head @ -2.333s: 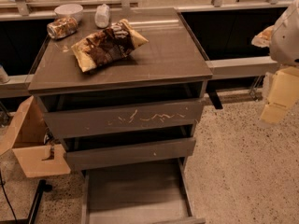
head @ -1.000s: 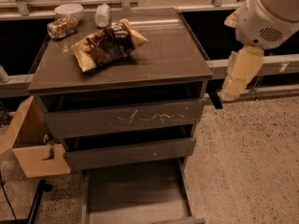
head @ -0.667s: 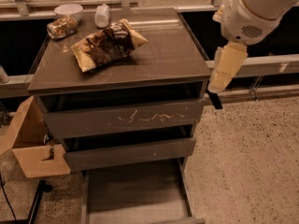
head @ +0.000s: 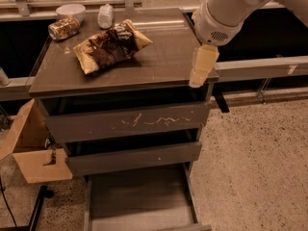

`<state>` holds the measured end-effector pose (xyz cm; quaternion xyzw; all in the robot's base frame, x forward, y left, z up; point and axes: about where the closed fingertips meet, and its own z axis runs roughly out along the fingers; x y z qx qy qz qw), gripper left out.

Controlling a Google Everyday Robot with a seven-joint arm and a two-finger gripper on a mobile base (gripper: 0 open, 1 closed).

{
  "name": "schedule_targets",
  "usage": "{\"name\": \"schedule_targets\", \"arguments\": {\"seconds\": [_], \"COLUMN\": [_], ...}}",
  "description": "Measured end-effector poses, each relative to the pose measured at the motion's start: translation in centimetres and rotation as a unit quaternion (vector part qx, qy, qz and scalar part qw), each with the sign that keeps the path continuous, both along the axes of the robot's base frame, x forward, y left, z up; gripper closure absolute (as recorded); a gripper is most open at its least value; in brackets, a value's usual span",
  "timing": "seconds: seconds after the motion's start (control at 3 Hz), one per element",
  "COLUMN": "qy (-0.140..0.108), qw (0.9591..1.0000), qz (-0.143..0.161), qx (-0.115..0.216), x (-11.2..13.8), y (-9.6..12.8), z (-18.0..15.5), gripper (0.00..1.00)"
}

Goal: Place brown chip bag into bottom drawer

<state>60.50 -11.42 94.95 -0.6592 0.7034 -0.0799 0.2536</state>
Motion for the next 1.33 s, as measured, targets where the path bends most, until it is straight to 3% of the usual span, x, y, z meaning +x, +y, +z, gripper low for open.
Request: {"name": "schedule_targets", "arguments": {"seconds": [0.67,1.33], "qy": [-0.010,-0.048], "qw": [0.9999,0.9972], "qz": [-0.003,0.047], "qx": [0.002,0.031], "x": [0.8,6.2], "y": [0.2,5.2], "z": [0.0,0.8], "gripper": [0.00,0.00]}}
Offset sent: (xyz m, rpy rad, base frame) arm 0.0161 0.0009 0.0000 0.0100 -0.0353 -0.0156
